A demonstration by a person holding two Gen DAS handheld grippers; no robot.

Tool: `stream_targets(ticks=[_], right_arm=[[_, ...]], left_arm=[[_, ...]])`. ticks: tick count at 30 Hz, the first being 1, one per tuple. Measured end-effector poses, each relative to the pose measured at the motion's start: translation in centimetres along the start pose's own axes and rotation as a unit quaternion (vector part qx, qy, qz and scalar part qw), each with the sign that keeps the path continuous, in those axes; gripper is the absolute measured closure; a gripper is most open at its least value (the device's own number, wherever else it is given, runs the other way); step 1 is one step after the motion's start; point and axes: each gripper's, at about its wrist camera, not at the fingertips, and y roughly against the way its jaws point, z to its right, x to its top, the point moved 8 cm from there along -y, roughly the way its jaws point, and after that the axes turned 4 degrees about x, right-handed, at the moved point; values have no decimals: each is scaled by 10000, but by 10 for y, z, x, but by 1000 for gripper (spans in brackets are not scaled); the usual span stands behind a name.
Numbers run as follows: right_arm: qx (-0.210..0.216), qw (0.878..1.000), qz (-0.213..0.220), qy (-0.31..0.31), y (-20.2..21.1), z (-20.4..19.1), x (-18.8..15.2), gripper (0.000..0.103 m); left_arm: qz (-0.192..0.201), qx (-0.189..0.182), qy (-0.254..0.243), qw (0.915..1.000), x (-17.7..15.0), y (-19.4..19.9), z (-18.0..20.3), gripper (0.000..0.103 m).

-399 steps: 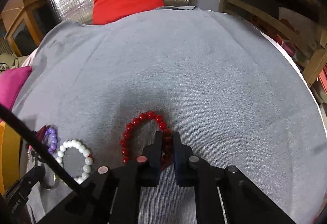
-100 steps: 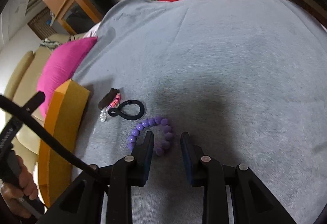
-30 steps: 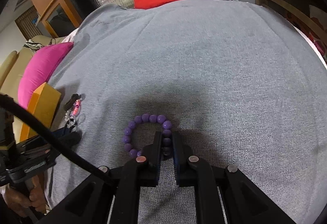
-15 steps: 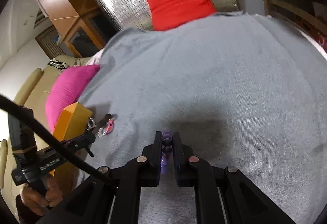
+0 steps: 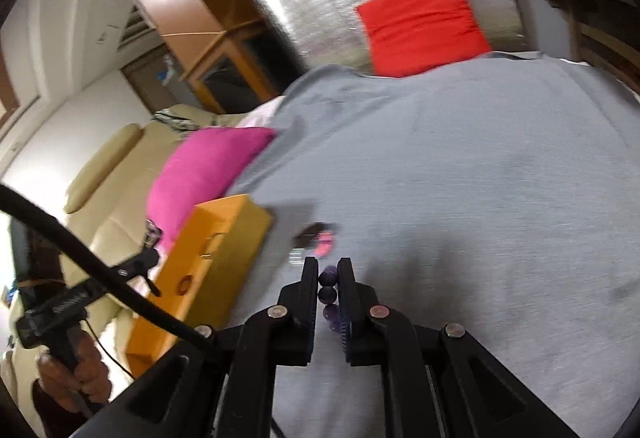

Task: Organize jewelry
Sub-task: 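Carry both items into the orange box and open both tools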

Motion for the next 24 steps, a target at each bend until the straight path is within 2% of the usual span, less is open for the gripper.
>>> stream_targets(ticks=[8,14,18,20,22,24], right_arm=[[818,9950,-288,485,-38,-112,-10,92],[1175,9845,-923,915,-94,-191,-32,92],[969,9760,-1611,1099,-145,-217,-66,92],[812,9705,-2012,1049,-168,-216,-82,92],[492,9653,-2311,1116,-189,-212,-94,92],[355,9603,-2519,1143,-201,-205,-100,92]], left_arm=[[-148,836,756,9935,-29,28,-111,94],[-520,960,979,9892,-54,15,-152,94],[-839,919,1139,9857,-73,3,-167,94],[-938,931,1217,9837,-78,-2,-171,94],[-1129,922,1224,9817,-82,-13,-171,94],[-1306,970,1342,9775,-88,-22,-177,94]])
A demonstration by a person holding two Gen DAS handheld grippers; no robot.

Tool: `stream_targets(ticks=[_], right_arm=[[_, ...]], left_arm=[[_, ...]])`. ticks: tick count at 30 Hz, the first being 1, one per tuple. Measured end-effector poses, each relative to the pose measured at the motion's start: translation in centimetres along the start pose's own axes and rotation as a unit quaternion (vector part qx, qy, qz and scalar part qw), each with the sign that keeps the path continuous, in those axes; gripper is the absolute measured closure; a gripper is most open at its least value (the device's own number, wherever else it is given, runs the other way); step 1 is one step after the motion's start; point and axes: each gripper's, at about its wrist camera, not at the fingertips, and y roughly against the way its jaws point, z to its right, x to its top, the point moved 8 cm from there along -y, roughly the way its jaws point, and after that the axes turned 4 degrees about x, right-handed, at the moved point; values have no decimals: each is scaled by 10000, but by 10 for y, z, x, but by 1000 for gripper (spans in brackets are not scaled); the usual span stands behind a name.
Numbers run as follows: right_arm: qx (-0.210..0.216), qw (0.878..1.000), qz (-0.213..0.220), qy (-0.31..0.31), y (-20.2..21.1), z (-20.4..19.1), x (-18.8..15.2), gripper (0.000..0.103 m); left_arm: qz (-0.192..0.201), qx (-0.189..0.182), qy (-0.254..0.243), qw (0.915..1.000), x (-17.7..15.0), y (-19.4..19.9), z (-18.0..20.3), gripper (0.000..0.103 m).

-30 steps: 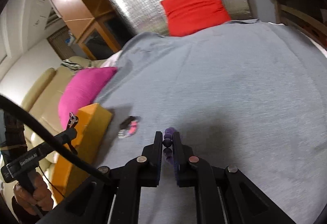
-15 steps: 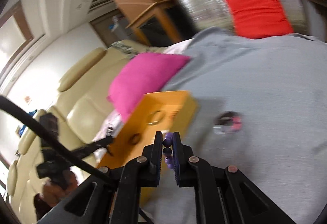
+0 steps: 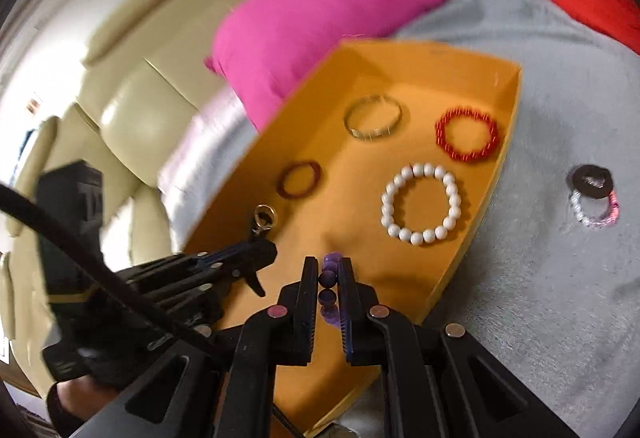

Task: Organize jewelry
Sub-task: 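Carry both items into the orange box and open both tools, then move both tools back to the black hair tie and pink-clear bracelet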

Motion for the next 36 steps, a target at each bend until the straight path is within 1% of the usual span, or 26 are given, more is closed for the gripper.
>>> stream_targets(ticks=[5,6,7,9,10,13,15,17,19,20,22,23,24,25,26,27,29,32,33,36], right_arm=[[-303,9982,-519,-7,-20,12,2,92],[-341,9979,-550,-57,-21,14,5,92],[-360,9978,-555,-93,-21,16,8,92],[-436,9978,-485,-116,-16,18,15,85],[-448,9982,-382,-113,-12,19,17,82],[-448,9989,17,-101,9,25,22,82],[-420,9985,321,-139,27,34,23,82],[-353,9972,648,-154,48,42,23,82],[-398,9949,913,-186,65,54,22,81],[-436,9937,1013,-208,75,62,20,81],[-576,9905,1211,-308,97,86,10,73],[-671,9887,1290,-355,105,97,6,70],[-784,9867,1366,-400,114,109,-2,63],[-934,9843,1427,-445,122,123,-10,56],[-1066,9823,1461,-490,129,135,-18,54],[-1154,9806,1482,-554,135,146,-26,54],[-1274,9768,1528,-797,147,173,-42,54],[-1387,9704,1627,-1127,160,205,-58,54],[-1407,9685,1658,-1211,164,213,-60,54],[-1272,9648,1739,-1509,179,235,-66,54]], left_arm=[[-279,247,-8,9993,0,-17,-3,93],[-299,317,-22,9990,1,-20,-4,90],[-307,380,-46,9988,2,-22,-4,82],[-190,577,-137,9981,6,-22,-4,72],[-85,653,-183,9977,9,-20,-4,70],[240,818,-254,9960,17,-11,-4,67],[526,948,-329,9936,22,-2,-3,65],[763,1005,-328,9915,27,7,-2,59],[1071,1081,-308,9879,32,18,2,52],[1224,1131,-313,9855,34,24,4,50],[1459,1203,-355,9813,39,31,13,44],[1550,1202,-382,9798,40,36,20,42],[1613,1188,-401,9789,40,40,27,37],[1659,1173,-423,9782,41,41,34,35],[1716,1155,-455,9773,41,44,44,35],[1753,1139,-494,9767,40,48,53,34],[1799,1068,-613,9760,38,54,73,30],[1886,960,-953,9727,35,57,113,26],[1907,922,-1111,9710,34,58,128,25],[1914,869,-1428,9672,30,54,167,24]])
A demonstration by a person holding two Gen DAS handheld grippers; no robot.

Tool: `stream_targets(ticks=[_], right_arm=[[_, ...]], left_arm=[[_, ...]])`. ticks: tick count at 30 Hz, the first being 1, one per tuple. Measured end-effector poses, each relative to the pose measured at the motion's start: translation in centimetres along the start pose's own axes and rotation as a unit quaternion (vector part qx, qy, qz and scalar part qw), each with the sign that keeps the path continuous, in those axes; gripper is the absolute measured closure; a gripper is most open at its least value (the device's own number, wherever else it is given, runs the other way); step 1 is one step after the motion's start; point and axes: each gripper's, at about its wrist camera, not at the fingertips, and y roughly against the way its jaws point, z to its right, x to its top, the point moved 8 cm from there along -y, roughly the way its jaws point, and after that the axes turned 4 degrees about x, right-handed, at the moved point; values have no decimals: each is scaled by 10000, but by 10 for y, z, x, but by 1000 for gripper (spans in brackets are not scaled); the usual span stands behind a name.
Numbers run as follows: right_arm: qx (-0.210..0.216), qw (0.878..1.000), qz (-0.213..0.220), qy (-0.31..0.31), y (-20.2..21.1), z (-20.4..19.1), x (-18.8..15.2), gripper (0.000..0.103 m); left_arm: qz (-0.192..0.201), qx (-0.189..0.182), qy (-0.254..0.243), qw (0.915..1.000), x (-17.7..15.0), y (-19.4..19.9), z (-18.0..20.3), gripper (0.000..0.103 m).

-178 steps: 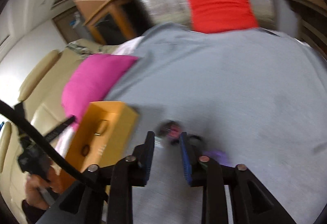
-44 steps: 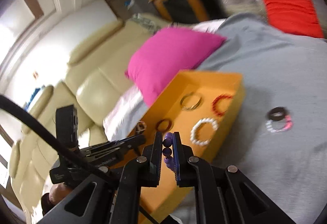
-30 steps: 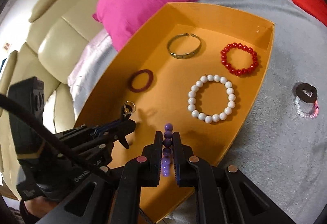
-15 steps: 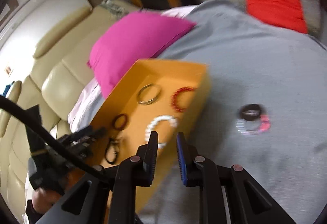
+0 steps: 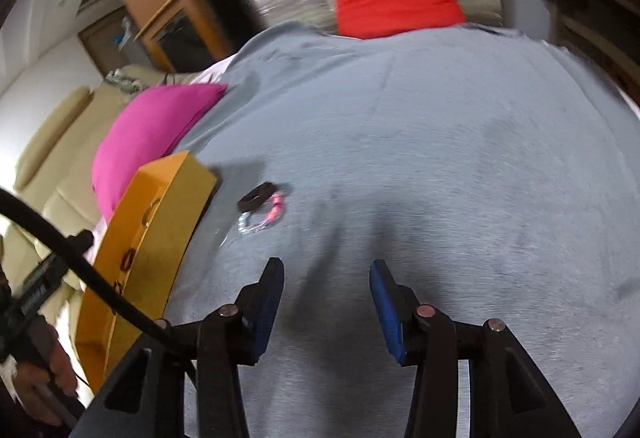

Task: Organize jewelry
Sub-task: 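Move both tools back to the black hair tie and pink-clear bracelet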

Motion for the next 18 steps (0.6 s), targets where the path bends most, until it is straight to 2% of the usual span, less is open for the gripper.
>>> stream_targets(ticks=[9,18], right_arm=[[-212,9991,-74,-360,20,51,-2,54],[-332,9978,-190,-541,26,76,-11,54]], left_arm=[[-319,-234,-566,9976,-10,-30,95,24],[-420,-422,-610,9964,-16,-31,130,24]])
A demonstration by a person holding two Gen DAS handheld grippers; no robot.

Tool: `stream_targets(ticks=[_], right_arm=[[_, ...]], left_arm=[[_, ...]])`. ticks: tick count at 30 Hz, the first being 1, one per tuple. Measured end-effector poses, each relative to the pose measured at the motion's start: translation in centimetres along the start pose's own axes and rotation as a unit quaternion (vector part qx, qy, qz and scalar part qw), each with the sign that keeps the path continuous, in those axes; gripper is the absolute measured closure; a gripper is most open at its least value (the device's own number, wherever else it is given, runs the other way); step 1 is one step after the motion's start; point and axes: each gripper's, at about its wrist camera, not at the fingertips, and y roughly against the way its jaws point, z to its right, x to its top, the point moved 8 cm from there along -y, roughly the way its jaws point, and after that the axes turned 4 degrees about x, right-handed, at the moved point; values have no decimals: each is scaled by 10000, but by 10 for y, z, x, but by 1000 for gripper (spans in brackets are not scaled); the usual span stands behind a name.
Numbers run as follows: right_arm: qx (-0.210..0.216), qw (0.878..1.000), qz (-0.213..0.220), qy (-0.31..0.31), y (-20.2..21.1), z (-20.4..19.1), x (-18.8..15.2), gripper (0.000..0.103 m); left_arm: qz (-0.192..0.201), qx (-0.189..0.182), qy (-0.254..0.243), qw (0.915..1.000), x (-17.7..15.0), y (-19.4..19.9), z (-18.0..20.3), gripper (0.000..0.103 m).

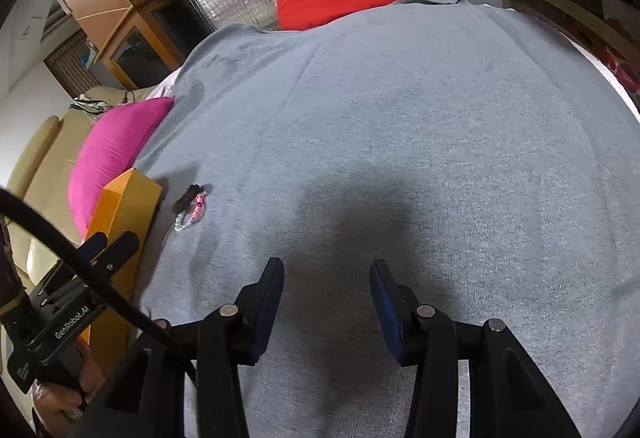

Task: Organize jewelry
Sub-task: 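Move both tools back to the black hair tie and pink-clear bracelet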

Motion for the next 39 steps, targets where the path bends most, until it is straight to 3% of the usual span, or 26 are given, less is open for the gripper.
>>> stream_targets(ticks=[19,33,39], right_arm=[[-135,9998,-144,23,-9,8,-6,54],[214,9993,-100,287,-18,-23,-7,54],[478,9971,-43,582,-29,-51,-7,54]], left_arm=[[-218,118,-267,9993,-9,-14,9,24],[-496,-55,975,9940,-2,-21,-70,24],[-643,-130,956,9933,-4,-27,-70,24]])
